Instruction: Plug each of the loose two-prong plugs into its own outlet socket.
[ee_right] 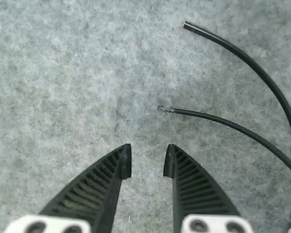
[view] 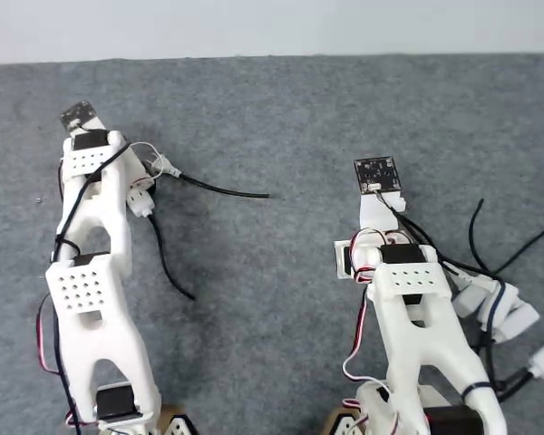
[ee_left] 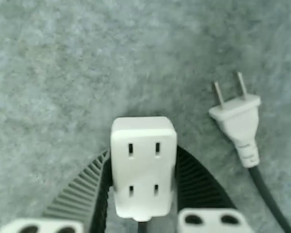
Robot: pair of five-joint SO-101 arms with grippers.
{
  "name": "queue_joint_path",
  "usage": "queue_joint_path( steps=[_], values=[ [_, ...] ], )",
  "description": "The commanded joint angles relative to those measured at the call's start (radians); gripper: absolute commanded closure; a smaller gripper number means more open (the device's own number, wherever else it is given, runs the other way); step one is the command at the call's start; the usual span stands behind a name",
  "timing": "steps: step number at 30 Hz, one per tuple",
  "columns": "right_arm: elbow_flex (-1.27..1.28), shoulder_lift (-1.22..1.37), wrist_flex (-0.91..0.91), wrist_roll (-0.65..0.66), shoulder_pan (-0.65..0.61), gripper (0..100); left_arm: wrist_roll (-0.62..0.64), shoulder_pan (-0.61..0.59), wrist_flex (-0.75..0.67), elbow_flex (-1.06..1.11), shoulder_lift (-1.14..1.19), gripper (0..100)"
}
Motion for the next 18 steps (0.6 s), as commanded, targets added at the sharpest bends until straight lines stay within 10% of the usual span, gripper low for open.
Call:
queue_joint_path(
  steps=[1, 9, 18],
  values=[
    [-0.012, -0.031, -0.015, 0.012, -0.002, 89.0, -0.061, 0.011, 0.138, -0.012, -0.063, 99],
    [-0.012, -0.038, -0.015, 0.012, -0.002, 89.0, -0.123, 0.066, 0.175, 0.183, -0.318, 99],
    [-0.012, -0.041, -0.010, 0.012, -0.001, 89.0, -0.052, 0.140, -0.192, 0.871, -0.792, 99]
  ],
)
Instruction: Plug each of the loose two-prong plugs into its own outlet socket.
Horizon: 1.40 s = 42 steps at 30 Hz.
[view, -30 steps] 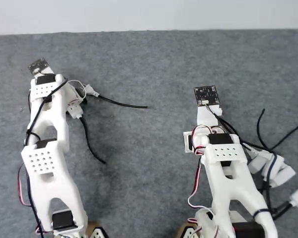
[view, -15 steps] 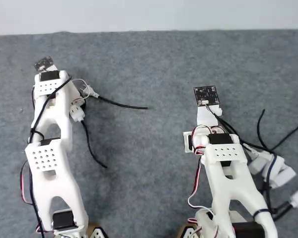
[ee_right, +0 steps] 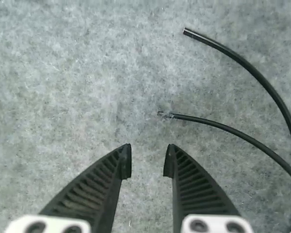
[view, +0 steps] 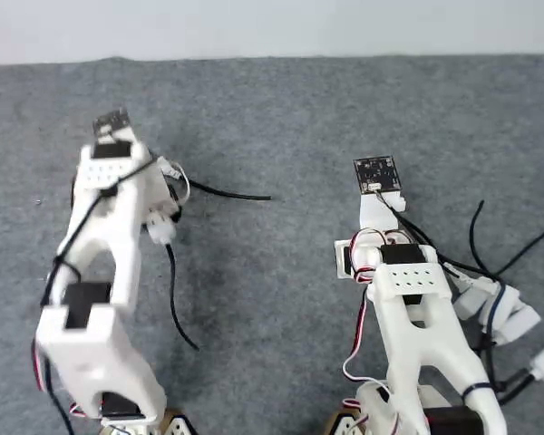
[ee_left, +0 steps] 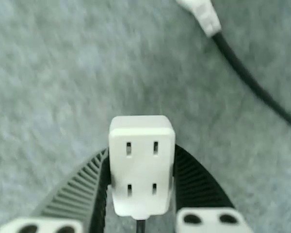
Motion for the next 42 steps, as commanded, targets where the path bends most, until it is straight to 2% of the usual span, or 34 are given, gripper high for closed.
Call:
queue_joint_path(
  steps=[1, 4, 8, 11, 16, 18, 23, 25, 32, 35, 42],
  values=[
    [-0.012, -0.036, -0.008, 0.012, 0.001, 89.0, 0.023, 0.008, -0.143, 0.243, -0.239, 99],
    [-0.012, -0.036, -0.007, 0.012, 0.001, 89.0, 0.020, 0.020, -0.198, 0.407, -0.338, 98],
    [-0.012, -0.036, -0.005, 0.012, 0.001, 89.0, 0.017, 0.097, -0.233, 0.552, -0.382, 98],
    [-0.012, -0.036, -0.005, 0.012, 0.001, 89.0, 0.017, 0.143, -0.233, 0.585, -0.390, 98],
    [-0.012, -0.036, -0.004, 0.012, 0.002, 89.0, 0.017, 0.123, -0.310, 0.615, -0.388, 98],
    [-0.012, -0.036, -0.004, 0.012, 0.002, 89.0, 0.017, 0.120, -0.344, 0.645, -0.391, 94],
    [-0.012, -0.036, -0.004, 0.012, 0.002, 89.0, 0.015, 0.163, -0.281, 0.673, -0.391, 75],
    [-0.012, -0.036, -0.004, 0.012, 0.002, 89.0, 0.014, 0.199, -0.261, 0.676, -0.391, 73],
    [-0.012, -0.035, -0.004, 0.012, 0.002, 89.0, -0.092, 0.219, -0.264, 0.685, -0.391, 80],
    [-0.012, -0.035, -0.004, 0.012, 0.002, 89.0, -0.129, 0.219, -0.310, 0.702, -0.391, 83],
    [-0.012, -0.035, -0.004, 0.012, 0.002, 89.0, -0.221, 0.275, -0.318, 0.704, -0.393, 88]
  ],
)
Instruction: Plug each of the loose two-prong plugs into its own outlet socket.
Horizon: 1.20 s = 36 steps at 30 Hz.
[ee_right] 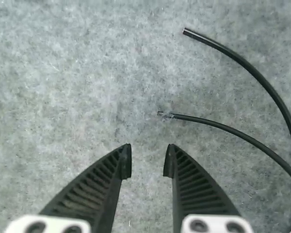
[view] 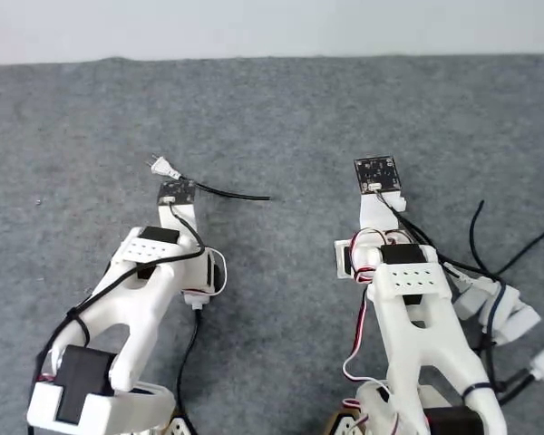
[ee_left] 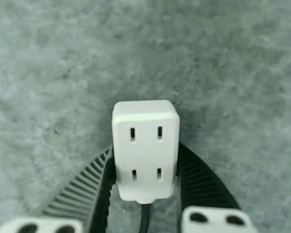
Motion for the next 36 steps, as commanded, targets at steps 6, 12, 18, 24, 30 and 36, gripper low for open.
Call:
queue_joint_path(
  steps=[6, 12, 18, 24, 30, 36],
  values=[
    [-0.012, -0.031, -0.004, 0.014, 0.001, 89.0, -0.031, 0.018, -0.008, -0.018, -0.040, 88],
    [-0.012, -0.027, -0.004, 0.049, -0.001, 89.0, 0.006, 0.003, 0.091, -0.053, -0.040, 67],
    [-0.012, -0.027, -0.004, 0.048, -0.001, 89.0, 0.005, 0.003, 0.114, -0.071, -0.041, 58],
    [-0.014, -0.035, -0.005, -0.132, 0.012, 89.0, -0.009, -0.038, 0.094, -0.005, -0.250, 58],
    [-0.072, -0.022, -0.012, -0.331, -0.016, 88.7, -0.040, -0.080, 0.051, 0.189, -0.609, 58],
    [-0.173, 0.044, -0.015, -0.361, -0.174, 88.7, -0.034, -0.184, 0.057, 0.180, -0.643, 58]
  ],
)
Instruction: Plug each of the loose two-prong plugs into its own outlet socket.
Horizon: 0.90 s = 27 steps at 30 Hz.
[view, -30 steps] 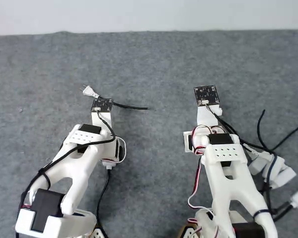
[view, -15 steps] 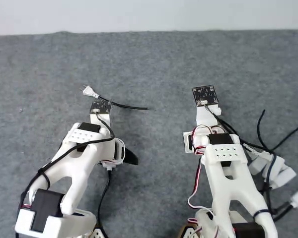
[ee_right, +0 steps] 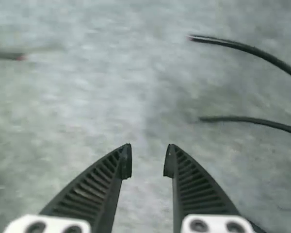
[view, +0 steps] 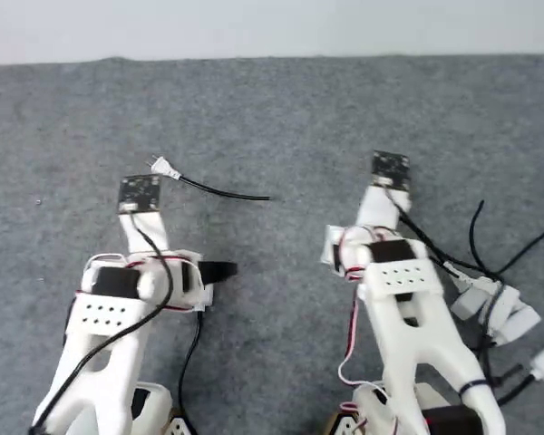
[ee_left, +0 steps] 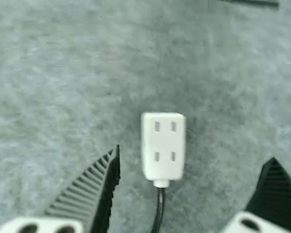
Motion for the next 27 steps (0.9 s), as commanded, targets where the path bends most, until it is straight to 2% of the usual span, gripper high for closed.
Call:
queue_joint_path(
  steps=[1, 6, 13, 20, 23, 27],
  values=[
    [-0.144, 0.062, -0.016, -0.018, -0.065, 88.7, 0.000, -0.091, -0.025, -0.056, 0.009, 58],
    [-0.423, 0.297, -0.007, -0.141, -0.087, 88.7, 0.002, -0.219, -0.094, -0.140, 0.186, 58],
    [-0.789, 0.653, -0.005, -0.155, -0.147, 88.7, -0.003, -0.292, -0.196, -0.208, 0.371, 58],
    [-1.020, 0.865, 0.074, -0.144, -0.170, 88.7, -0.008, -0.328, -0.201, -0.219, 0.399, 58],
    [-1.094, 0.917, 0.145, 0.021, -0.193, 88.7, -0.009, -0.328, -0.201, -0.217, 0.399, 58],
    [-1.169, 0.955, 0.216, 0.446, -0.208, 88.7, -0.035, -0.328, -0.201, -0.213, 0.400, 58]
  ],
)
